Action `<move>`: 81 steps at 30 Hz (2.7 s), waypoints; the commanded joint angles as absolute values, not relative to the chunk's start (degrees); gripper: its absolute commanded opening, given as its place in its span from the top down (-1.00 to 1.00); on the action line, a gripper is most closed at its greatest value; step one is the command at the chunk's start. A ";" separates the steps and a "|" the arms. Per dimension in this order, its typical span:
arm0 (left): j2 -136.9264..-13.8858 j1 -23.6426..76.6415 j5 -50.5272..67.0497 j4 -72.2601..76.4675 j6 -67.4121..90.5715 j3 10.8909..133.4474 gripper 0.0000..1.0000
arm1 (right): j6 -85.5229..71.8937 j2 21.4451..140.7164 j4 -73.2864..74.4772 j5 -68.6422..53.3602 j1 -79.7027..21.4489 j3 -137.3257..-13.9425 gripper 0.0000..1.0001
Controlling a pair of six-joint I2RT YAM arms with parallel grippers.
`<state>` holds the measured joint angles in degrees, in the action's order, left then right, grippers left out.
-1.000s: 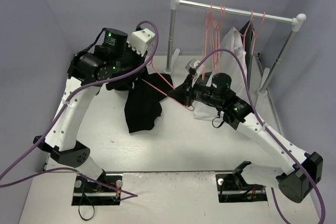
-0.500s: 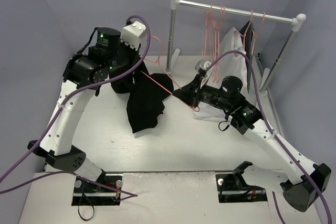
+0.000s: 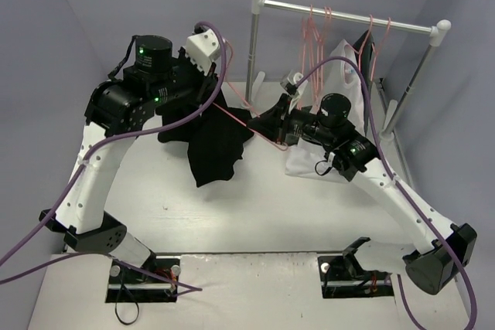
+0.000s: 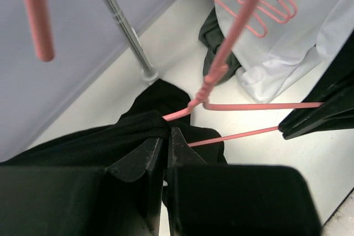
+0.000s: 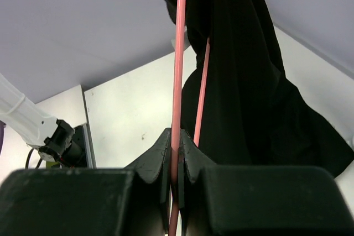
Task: Place the t-shirt on the hanger
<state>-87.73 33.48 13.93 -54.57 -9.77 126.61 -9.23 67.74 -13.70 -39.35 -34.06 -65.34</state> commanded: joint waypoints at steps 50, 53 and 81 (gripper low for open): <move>-85.87 30.23 19.91 -48.87 -24.31 131.44 -0.09 | -18.06 63.11 -36.65 -46.14 -28.04 -59.90 1.00; -85.96 30.23 19.91 -48.87 -25.88 132.07 -0.11 | -18.13 63.02 -36.65 -46.89 -28.04 -59.53 1.00; -88.88 30.23 22.71 -48.78 -35.02 130.70 -0.17 | -18.70 64.60 -36.04 -51.63 -28.04 -60.01 1.00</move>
